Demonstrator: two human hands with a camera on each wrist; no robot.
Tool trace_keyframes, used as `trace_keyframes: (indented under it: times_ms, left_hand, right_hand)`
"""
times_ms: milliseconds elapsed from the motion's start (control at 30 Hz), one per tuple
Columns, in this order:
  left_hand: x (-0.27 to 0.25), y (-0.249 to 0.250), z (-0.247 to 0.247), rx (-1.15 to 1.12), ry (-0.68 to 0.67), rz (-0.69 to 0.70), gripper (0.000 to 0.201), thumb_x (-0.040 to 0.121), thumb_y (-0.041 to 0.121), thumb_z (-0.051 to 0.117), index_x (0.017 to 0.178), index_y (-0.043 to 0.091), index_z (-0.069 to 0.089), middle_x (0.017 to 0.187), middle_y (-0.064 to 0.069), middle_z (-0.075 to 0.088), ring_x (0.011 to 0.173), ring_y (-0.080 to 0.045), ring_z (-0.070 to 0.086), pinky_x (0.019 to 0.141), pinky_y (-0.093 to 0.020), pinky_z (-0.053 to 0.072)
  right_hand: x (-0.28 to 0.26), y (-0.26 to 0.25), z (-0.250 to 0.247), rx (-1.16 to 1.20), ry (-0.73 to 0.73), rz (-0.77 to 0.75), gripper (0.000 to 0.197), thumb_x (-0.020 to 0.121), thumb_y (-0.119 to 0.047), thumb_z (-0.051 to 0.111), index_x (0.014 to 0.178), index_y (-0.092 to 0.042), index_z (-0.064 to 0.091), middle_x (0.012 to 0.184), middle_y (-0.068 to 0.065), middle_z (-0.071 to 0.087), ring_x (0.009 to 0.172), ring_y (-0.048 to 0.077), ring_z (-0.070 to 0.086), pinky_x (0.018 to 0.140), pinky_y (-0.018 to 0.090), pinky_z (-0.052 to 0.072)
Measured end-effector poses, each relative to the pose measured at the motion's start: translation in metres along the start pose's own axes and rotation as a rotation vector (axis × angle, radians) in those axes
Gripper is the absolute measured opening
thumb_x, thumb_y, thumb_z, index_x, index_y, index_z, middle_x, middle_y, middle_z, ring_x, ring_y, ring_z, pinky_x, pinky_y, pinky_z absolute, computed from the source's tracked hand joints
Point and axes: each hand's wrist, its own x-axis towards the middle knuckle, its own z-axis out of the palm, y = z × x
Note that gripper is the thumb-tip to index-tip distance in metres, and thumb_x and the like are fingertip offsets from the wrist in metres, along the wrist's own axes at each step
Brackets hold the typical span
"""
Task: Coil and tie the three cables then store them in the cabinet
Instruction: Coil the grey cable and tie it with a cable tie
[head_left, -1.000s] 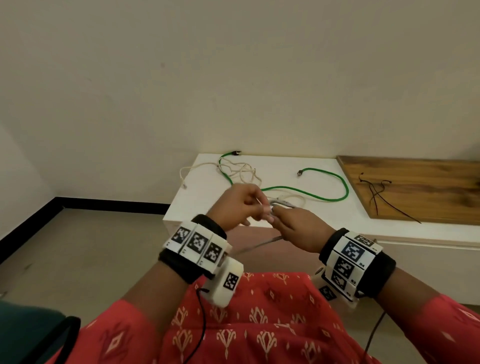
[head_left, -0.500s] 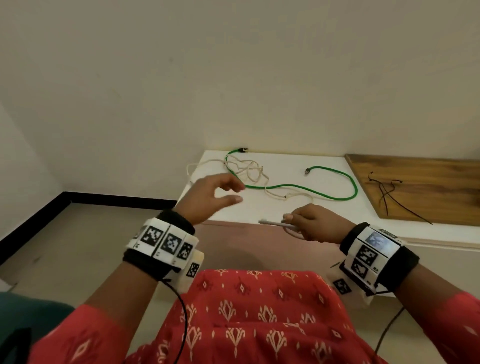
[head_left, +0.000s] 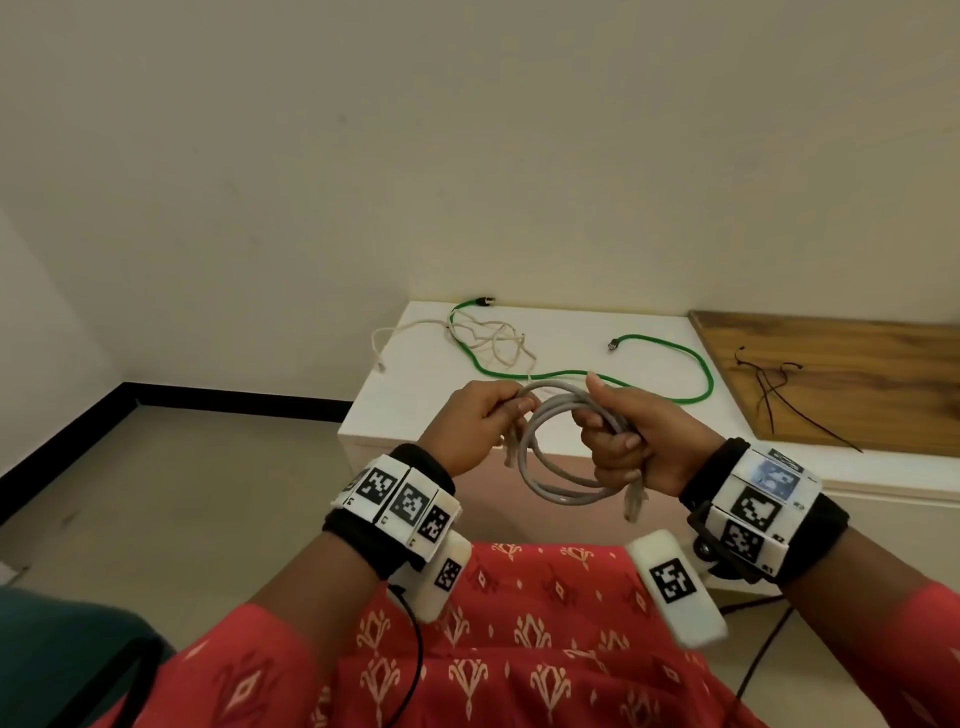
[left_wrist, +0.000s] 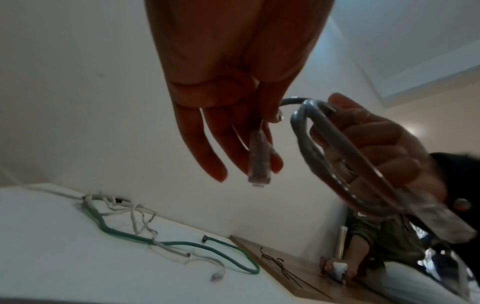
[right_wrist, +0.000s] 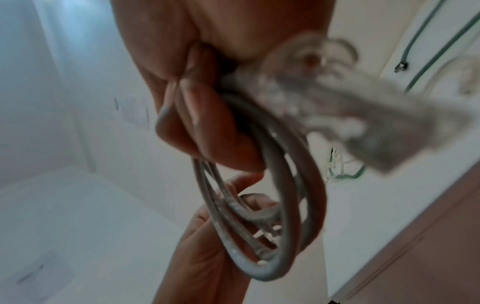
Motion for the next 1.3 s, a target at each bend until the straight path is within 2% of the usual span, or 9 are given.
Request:
trace_keyframes:
  times_ms: [167, 333, 467, 600, 700, 800, 900, 1033, 1300]
  left_hand:
    - [-0.004, 0.014, 0.014, -0.332, -0.022, -0.099, 0.034, 0.100, 0.022, 0.025, 0.108, 0.009, 0.055, 0.080, -0.006, 0.067, 0.060, -0.013, 0.062, 0.052, -0.023, 0.049]
    - [-0.006, 0.019, 0.024, -0.471, 0.097, -0.123, 0.049, 0.099, 0.036, 0.016, 0.103, 0.019, 0.062, 0.076, 0.003, 0.067, 0.078, -0.020, 0.057, 0.072, -0.037, 0.043]
    - [-0.008, 0.023, 0.029, -0.352, 0.136, -0.186, 0.065, 0.094, 0.047, 0.005, 0.110, 0.011, 0.057, 0.081, 0.001, 0.051, 0.069, -0.008, 0.043, 0.066, -0.022, 0.036]
    - [-0.007, 0.021, 0.032, -0.255, 0.224, -0.068, 0.041, 0.097, 0.038, 0.032, 0.079, 0.005, 0.047, 0.060, 0.003, 0.036, 0.051, -0.008, 0.035, 0.056, -0.027, 0.032]
    - [-0.005, 0.016, 0.033, -0.248, 0.285, -0.059, 0.026, 0.095, 0.026, 0.042, 0.089, 0.006, 0.059, 0.067, -0.001, 0.054, 0.065, -0.019, 0.052, 0.066, -0.039, 0.045]
    - [-0.007, 0.015, 0.033, -0.304, 0.305, -0.092, 0.019, 0.094, 0.013, 0.046, 0.094, 0.007, 0.064, 0.077, -0.005, 0.064, 0.078, -0.024, 0.063, 0.071, -0.037, 0.052]
    - [-0.008, 0.014, 0.032, -0.391, 0.299, -0.123, 0.018, 0.092, 0.008, 0.047, 0.094, 0.001, 0.063, 0.076, -0.009, 0.066, 0.072, -0.023, 0.063, 0.069, -0.032, 0.054]
    - [-0.010, 0.013, 0.032, -0.561, 0.236, -0.197, 0.018, 0.093, 0.004, 0.044, 0.095, 0.007, 0.061, 0.081, -0.008, 0.067, 0.066, -0.010, 0.066, 0.062, -0.021, 0.056]
    - [-0.009, 0.011, 0.033, -0.756, 0.213, -0.289, 0.019, 0.094, 0.007, 0.041, 0.092, 0.008, 0.060, 0.076, -0.008, 0.064, 0.070, -0.020, 0.063, 0.063, -0.028, 0.056]
  right_hand:
    - [0.000, -0.005, 0.002, 0.159, 0.090, -0.069, 0.036, 0.081, -0.042, 0.046, 0.053, -0.019, 0.043, 0.034, -0.010, 0.026, 0.026, 0.002, 0.021, 0.032, 0.013, 0.023]
    - [0.002, -0.005, 0.006, 0.306, 0.112, -0.121, 0.038, 0.080, -0.043, 0.043, 0.050, -0.020, 0.041, 0.030, -0.010, 0.027, 0.025, 0.004, 0.015, 0.032, 0.013, 0.022]
    - [0.003, -0.005, 0.008, 0.335, 0.141, -0.135, 0.044, 0.087, -0.041, 0.038, 0.049, -0.019, 0.040, 0.029, -0.009, 0.026, 0.023, 0.003, 0.018, 0.030, 0.013, 0.021]
    - [0.004, -0.003, 0.008, 0.293, 0.165, -0.128, 0.048, 0.093, -0.040, 0.033, 0.050, -0.019, 0.039, 0.031, -0.010, 0.026, 0.024, 0.003, 0.020, 0.031, 0.013, 0.022]
    - [0.005, -0.001, 0.008, 0.276, 0.170, -0.121, 0.050, 0.094, -0.040, 0.032, 0.049, -0.019, 0.039, 0.031, -0.010, 0.025, 0.024, 0.004, 0.020, 0.031, 0.013, 0.022]
    - [0.004, 0.000, 0.008, 0.263, 0.175, -0.117, 0.050, 0.094, -0.040, 0.031, 0.050, -0.019, 0.039, 0.031, -0.010, 0.025, 0.025, 0.004, 0.020, 0.031, 0.014, 0.022]
    - [0.005, 0.002, 0.008, 0.247, 0.180, -0.108, 0.049, 0.094, -0.040, 0.031, 0.051, -0.019, 0.038, 0.032, -0.009, 0.025, 0.025, 0.004, 0.020, 0.030, 0.015, 0.022]
    - [0.005, 0.004, 0.008, 0.234, 0.197, -0.094, 0.049, 0.094, -0.040, 0.031, 0.050, -0.019, 0.037, 0.032, -0.009, 0.025, 0.025, 0.004, 0.019, 0.031, 0.014, 0.022]
    - [0.006, 0.008, 0.012, 0.219, 0.266, -0.095, 0.045, 0.094, -0.041, 0.034, 0.056, -0.018, 0.033, 0.033, -0.009, 0.024, 0.026, 0.005, 0.019, 0.030, 0.016, 0.024]
